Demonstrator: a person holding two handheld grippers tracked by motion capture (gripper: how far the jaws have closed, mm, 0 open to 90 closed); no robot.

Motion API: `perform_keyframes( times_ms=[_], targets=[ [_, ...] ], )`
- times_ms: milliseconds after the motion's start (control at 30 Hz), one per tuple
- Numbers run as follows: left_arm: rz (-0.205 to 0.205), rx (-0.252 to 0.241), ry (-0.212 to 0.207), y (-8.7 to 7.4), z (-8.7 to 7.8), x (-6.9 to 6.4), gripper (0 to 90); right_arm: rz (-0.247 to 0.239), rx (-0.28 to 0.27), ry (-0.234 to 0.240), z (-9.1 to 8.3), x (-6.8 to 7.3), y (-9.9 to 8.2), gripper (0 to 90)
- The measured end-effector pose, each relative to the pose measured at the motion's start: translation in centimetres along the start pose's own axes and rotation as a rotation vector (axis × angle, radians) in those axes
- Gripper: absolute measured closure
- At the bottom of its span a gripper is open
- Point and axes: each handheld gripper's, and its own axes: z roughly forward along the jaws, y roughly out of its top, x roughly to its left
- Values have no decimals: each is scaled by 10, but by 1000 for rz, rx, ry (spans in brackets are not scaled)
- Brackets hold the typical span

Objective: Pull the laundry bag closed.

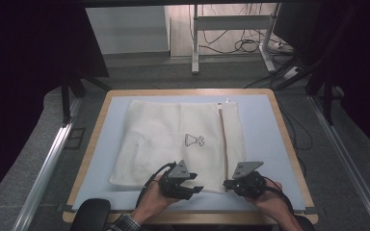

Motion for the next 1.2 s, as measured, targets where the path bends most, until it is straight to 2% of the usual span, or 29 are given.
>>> perform_keyframes(
  times_ms=[367, 533, 567, 767, 800, 1033, 1200],
  targets=[
    [-7, -14, -22, 7, 10, -1, 562, 1, 1, -2, 0, 0, 0, 850],
    [6, -14, -28, 10, 14, -1, 588, 5, 2, -1, 0, -1, 0, 850],
    [18, -7, -28, 11, 14, -1, 597, 8, 1, -2, 0, -1, 0, 851],
    [23, 1, -35, 13, 21, -1, 638, 26, 4, 7, 1, -3, -1, 851],
    [12, -6, -36, 14, 23, -2, 654, 29, 3, 9, 1, -3, -1, 851],
    [26, 9, -56, 19, 31, -4, 745, 29, 4, 7, 1, -3, -1, 851],
    [32, 12, -76, 22, 40, -7, 842, 29, 4, 1, 0, -2, -1, 850]
  ],
)
